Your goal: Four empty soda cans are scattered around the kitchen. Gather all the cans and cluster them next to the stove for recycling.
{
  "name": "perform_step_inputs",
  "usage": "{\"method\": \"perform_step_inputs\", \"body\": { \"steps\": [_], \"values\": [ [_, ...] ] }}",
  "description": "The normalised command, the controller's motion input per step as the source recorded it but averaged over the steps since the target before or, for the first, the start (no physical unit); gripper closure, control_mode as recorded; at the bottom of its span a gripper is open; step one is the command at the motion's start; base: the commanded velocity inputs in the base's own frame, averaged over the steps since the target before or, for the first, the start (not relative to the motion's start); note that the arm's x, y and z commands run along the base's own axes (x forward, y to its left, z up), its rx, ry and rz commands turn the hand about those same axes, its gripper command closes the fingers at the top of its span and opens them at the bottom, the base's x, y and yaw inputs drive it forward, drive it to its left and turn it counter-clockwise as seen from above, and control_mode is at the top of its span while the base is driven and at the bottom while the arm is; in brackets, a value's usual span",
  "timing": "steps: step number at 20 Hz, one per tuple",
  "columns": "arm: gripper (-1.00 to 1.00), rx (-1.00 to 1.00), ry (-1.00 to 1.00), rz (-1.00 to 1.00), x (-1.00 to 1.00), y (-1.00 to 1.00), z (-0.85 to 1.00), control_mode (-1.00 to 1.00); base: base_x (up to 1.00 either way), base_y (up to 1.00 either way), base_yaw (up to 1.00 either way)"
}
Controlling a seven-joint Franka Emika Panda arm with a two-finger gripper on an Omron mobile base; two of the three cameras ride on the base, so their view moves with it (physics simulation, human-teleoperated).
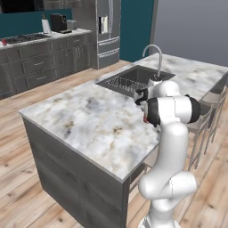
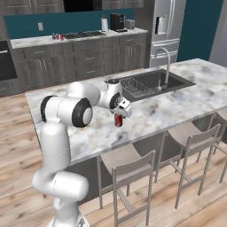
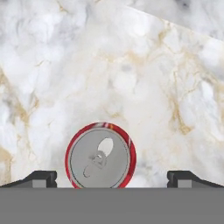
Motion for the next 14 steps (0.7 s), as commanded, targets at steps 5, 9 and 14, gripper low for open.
{"method": "perform_step_inputs", "body": {
  "steps": [5,9,14],
  "values": [
    [-1.0,0.0,0.0,0.0,0.12,-0.01,-0.05,-1.0,0.0,0.0,0.0],
    [-1.0,0.0,0.0,0.0,0.12,-0.05,-0.04,-1.0,0.0,0.0,0.0],
    [-1.0,0.0,0.0,0.0,0.09,-0.05,-0.05,-1.0,0.0,0.0,0.0]
  ]
}}
